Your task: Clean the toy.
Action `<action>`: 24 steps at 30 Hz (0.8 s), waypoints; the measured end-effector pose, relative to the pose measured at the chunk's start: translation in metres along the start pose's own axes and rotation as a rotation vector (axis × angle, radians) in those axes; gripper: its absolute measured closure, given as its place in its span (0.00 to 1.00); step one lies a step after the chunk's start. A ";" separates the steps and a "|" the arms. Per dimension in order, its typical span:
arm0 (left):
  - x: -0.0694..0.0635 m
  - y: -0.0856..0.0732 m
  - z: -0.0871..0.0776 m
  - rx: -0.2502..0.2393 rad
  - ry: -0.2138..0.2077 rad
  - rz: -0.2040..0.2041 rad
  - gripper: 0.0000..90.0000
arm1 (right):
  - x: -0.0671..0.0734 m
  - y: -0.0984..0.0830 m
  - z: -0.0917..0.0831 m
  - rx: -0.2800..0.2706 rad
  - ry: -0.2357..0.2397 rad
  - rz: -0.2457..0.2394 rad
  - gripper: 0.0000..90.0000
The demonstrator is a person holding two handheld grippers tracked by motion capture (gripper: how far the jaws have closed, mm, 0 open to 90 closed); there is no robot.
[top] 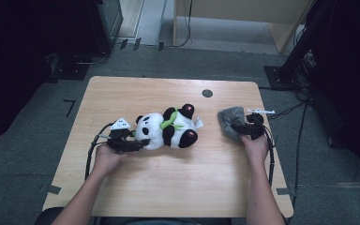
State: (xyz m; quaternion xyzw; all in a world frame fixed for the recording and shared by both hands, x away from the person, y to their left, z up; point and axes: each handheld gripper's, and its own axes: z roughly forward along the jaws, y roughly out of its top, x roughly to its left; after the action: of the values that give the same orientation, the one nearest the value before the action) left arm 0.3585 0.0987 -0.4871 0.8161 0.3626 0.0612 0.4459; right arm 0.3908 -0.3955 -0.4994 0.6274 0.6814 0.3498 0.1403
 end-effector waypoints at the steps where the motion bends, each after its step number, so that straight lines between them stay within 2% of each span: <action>1: 0.000 0.000 0.000 0.000 0.000 0.001 0.40 | 0.000 0.001 -0.001 -0.010 0.012 -0.001 0.54; 4: 0.000 0.000 0.000 0.000 0.001 0.000 0.40 | 0.004 0.003 -0.006 -0.036 0.014 -0.028 0.46; 8: 0.000 0.000 0.000 -0.001 0.001 0.001 0.40 | 0.010 0.007 -0.014 -0.074 0.016 -0.056 0.44; 12: 0.000 0.000 0.000 0.000 -0.001 0.000 0.40 | 0.015 0.009 -0.020 -0.078 0.035 -0.076 0.44; 15: 0.000 0.000 0.000 0.000 -0.001 -0.001 0.39 | 0.020 0.010 -0.026 -0.079 0.025 -0.109 0.40; 19: 0.000 0.000 0.000 0.000 0.000 -0.001 0.39 | 0.022 0.011 -0.032 -0.084 -0.009 -0.120 0.36; 24: -0.001 0.000 0.000 0.002 0.000 -0.002 0.39 | 0.025 0.009 -0.039 -0.086 0.026 -0.109 0.37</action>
State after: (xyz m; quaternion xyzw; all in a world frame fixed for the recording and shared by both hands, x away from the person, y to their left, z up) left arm 0.3578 0.0987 -0.4871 0.8162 0.3635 0.0607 0.4450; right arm 0.3684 -0.3835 -0.4593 0.5781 0.7008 0.3787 0.1769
